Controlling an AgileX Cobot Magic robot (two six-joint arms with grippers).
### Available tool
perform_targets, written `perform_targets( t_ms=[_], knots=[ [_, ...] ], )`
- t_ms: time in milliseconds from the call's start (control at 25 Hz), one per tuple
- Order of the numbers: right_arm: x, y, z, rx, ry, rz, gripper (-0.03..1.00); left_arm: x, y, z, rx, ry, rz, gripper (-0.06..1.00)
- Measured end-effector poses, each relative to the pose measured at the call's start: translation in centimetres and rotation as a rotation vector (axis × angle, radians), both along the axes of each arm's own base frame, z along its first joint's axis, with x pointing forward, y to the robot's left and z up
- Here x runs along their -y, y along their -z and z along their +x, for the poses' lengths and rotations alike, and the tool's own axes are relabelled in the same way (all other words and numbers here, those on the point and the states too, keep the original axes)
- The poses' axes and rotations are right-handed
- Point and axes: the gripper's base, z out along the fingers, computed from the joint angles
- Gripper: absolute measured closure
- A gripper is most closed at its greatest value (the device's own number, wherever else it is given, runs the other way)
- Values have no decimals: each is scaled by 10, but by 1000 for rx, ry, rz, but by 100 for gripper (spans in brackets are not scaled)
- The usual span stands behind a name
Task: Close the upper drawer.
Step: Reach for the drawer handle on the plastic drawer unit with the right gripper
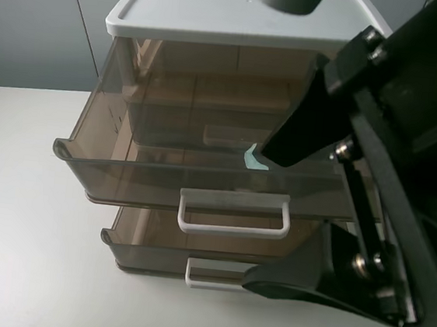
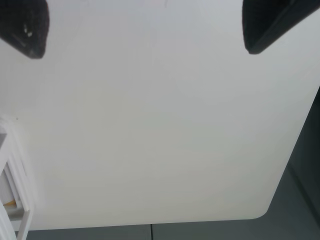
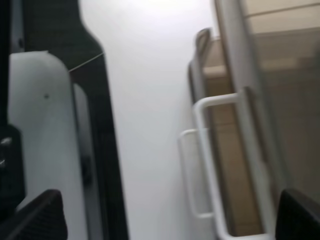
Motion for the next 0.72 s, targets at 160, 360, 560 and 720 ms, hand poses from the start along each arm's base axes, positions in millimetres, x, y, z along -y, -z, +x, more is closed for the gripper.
perform_targets(
  t_ms=[160,360,560,720],
  knots=[
    [-10,25,2,-67,-10,-97,34,0,0,0,0,0,0,20],
    [-19,39,7,-89,-8,-140,34,0,0,0,0,0,0,20],
    [-26,47,11,-104,-8,-167,34,0,0,0,0,0,0,20],
    [-29,52,13,-99,-7,-175,34,0,0,0,0,0,0,20]
  ],
)
